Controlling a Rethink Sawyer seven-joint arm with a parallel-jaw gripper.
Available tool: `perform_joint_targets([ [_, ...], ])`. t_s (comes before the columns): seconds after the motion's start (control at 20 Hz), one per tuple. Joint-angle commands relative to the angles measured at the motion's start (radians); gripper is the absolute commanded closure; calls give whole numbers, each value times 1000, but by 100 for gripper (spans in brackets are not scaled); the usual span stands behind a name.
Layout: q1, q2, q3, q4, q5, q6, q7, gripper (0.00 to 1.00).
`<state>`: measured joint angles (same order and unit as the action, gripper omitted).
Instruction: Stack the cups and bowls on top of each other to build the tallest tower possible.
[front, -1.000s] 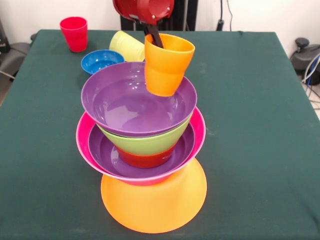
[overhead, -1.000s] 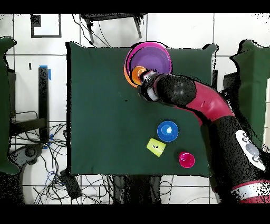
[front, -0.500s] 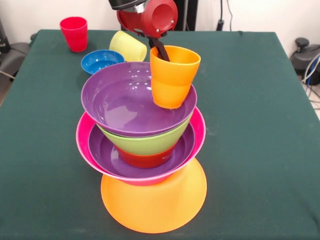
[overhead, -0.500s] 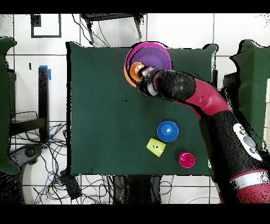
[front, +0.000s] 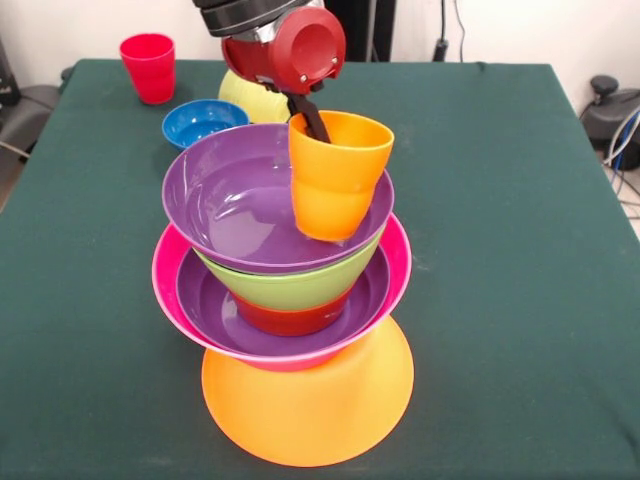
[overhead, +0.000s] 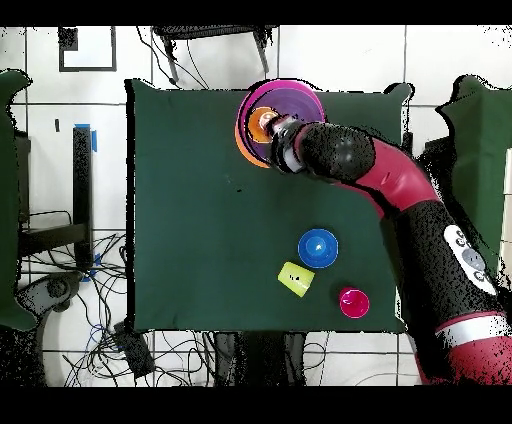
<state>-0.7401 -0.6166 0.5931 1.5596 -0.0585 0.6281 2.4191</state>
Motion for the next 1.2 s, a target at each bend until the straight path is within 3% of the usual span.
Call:
perform_joint_targets([
  [0.05, 8, 49, 38, -70, -80, 33, -191, 100],
  [0.65, -50, -10, 51, 61, -121, 21, -179, 100],
  [1.2, -72, -33, 69, 94, -135, 32, -166, 100],
])
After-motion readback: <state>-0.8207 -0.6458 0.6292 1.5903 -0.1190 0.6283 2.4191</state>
